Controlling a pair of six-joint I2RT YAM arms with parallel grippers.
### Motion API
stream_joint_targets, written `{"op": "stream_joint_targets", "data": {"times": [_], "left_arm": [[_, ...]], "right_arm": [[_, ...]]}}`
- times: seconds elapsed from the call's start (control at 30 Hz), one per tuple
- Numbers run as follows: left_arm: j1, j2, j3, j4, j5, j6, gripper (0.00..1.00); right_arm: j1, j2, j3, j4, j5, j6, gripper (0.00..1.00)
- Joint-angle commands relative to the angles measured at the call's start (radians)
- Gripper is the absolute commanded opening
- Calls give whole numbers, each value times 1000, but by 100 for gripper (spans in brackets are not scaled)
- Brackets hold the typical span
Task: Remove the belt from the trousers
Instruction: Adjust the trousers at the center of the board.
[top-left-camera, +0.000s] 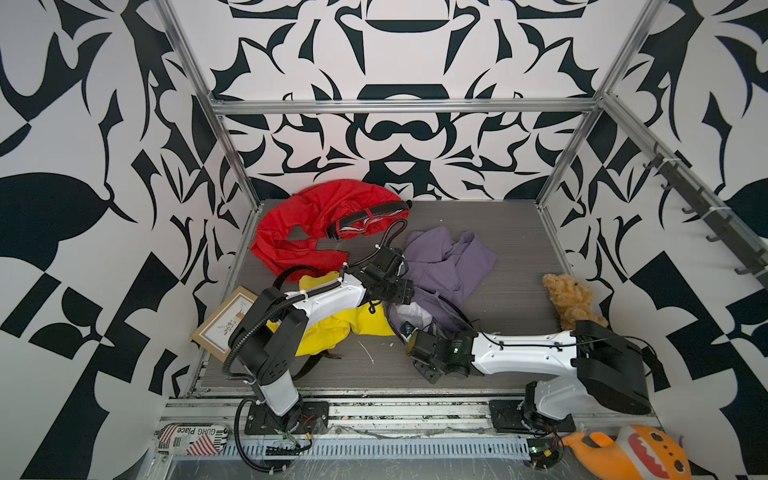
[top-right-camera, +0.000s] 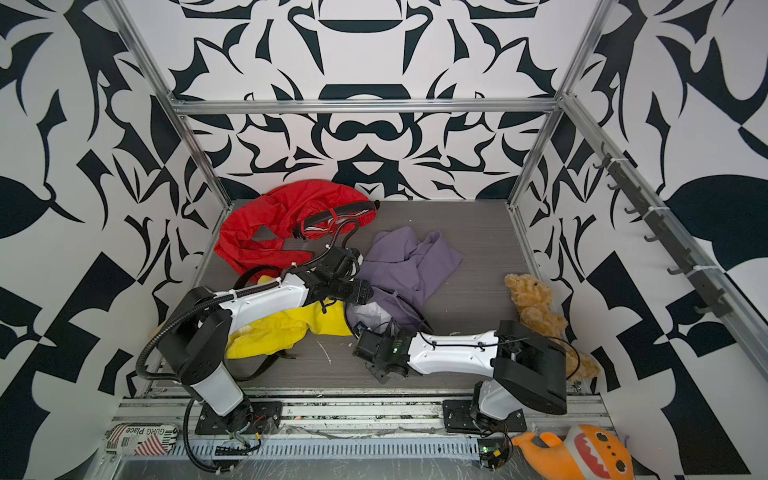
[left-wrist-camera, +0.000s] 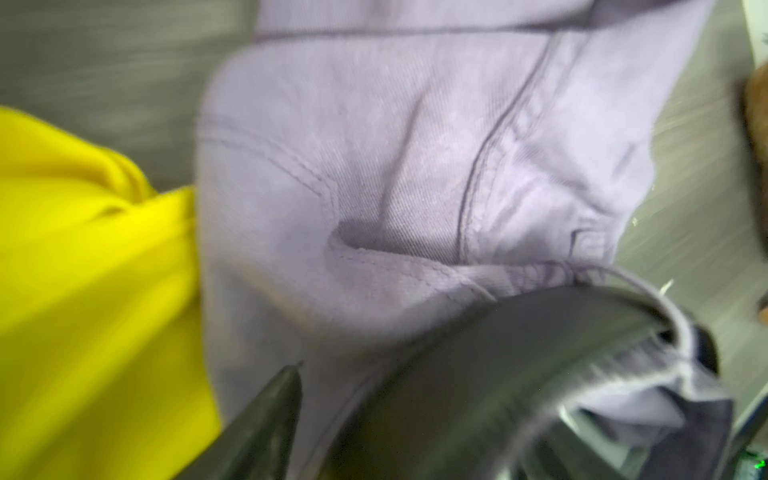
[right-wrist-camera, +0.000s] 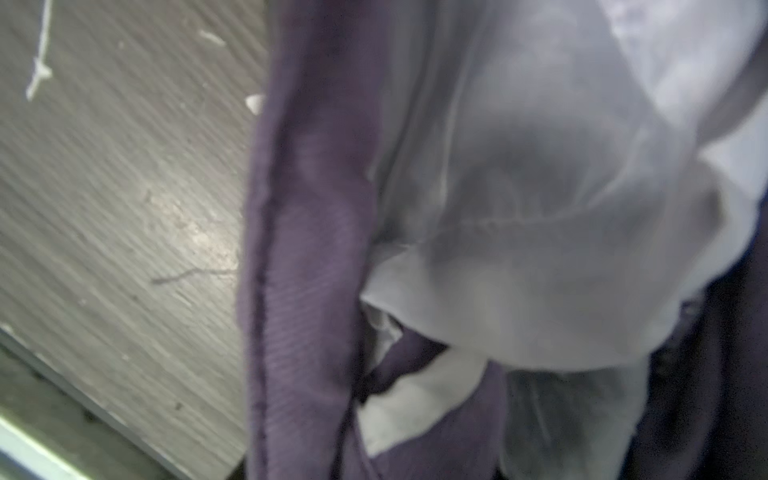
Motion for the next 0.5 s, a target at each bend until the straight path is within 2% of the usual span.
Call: {"op": "stream_joint_targets", "data": {"times": [0.0,0.1,0.27,0.4,0.47], "left_arm": [[20,-108,2,-36,-45,-14,93],[35,-205,7,-67,-86,-3,100],[54,-359,29,-119,-204,59,99],[70,-431,3,-102,-215,100,99],[70,-429,-31,-60,-173,115,99]], "right_arm": [[-1,-71,22,22,20,-36,25],[-54,-154,44,-14,-76,-83,13],[-226,-325,133,-135,-266,-194,1],[-399,-400,271,-238,-423,-310,0],[-491,-405,357,-286,-501,-362,0]]}}
